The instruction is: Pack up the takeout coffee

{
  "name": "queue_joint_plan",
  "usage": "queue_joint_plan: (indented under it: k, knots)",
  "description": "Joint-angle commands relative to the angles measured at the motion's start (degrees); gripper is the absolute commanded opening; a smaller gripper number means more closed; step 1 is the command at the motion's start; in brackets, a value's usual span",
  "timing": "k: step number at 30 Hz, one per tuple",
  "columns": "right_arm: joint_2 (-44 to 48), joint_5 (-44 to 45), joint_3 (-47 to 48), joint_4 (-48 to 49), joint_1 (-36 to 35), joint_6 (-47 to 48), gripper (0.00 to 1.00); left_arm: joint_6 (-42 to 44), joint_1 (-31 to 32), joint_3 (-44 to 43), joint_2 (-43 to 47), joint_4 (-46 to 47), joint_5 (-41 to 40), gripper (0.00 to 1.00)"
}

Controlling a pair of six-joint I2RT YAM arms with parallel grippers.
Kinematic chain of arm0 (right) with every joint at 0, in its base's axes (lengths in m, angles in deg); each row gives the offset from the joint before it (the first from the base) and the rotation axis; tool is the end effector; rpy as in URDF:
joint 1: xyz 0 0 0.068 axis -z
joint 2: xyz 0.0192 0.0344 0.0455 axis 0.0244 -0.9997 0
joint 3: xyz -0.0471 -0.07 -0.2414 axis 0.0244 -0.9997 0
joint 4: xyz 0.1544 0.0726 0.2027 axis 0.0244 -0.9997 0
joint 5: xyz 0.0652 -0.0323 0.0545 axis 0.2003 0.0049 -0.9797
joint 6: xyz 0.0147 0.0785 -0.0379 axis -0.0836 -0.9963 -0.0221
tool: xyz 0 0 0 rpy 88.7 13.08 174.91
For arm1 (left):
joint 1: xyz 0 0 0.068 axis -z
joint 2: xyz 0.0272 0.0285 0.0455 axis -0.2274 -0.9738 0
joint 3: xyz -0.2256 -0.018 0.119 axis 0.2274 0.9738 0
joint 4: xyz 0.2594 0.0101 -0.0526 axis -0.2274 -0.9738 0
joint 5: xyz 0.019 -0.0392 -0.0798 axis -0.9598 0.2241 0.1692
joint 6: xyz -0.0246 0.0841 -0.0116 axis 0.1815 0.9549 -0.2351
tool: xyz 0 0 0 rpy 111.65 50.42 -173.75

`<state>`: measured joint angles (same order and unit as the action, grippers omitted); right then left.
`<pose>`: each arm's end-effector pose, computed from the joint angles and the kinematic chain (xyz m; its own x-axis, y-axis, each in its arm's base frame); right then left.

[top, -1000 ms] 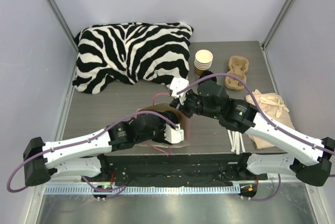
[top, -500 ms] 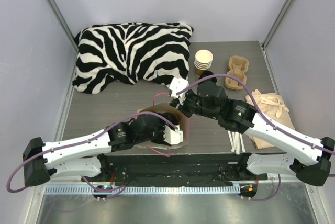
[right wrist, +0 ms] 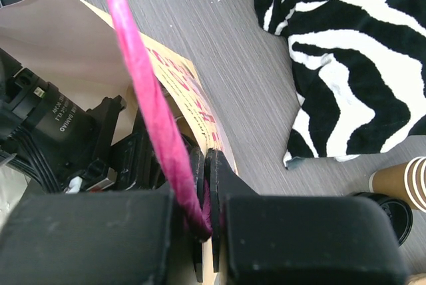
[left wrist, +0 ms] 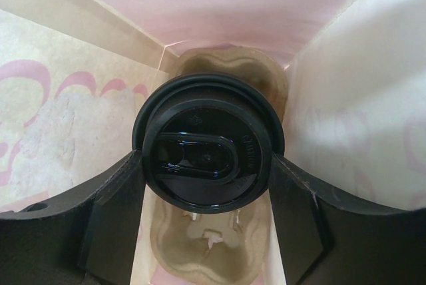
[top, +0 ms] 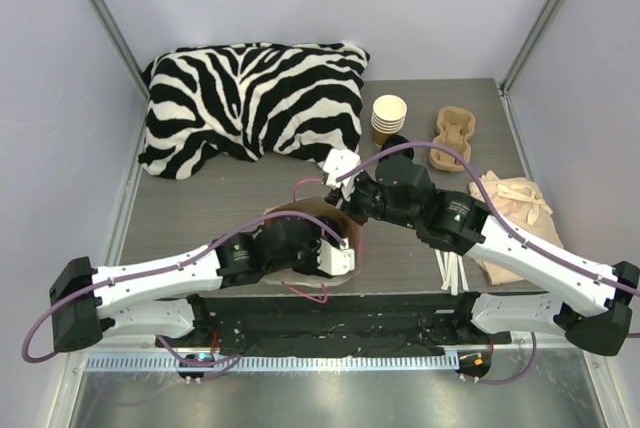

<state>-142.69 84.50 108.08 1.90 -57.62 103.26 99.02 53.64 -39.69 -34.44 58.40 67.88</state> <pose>0.1546 0.2553 0.3582 0.0384 -0.4339 -0.9001 -0.8696 0.4293 -0.2441 0.1234 -0.2585 0.2147 0.3273 0.7312 -0.5986 0.8319 0.0775 0.5495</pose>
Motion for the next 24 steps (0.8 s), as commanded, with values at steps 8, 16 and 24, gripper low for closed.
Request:
queue_joint_plan:
  k: [8, 16, 24]
  knots:
    - [0.4, -2.14, 0.92, 4.62, -0.13, -2.28, 0.01, -2.17, -4.47, -4.21, -6.54, -6.92, 6.02, 0.0]
    - [-2.67, -10.56, 3.2, 3.4, 8.46, -6.58, 0.01, -2.43, -8.42, -8.17, -11.46, -11.14, 10.16, 0.0]
    - [-6.45, -22.52, 6.19, 0.76, 14.37, -6.94, 0.01, -0.59, -11.15, -12.73, -17.61, -15.36, 13.94, 0.03]
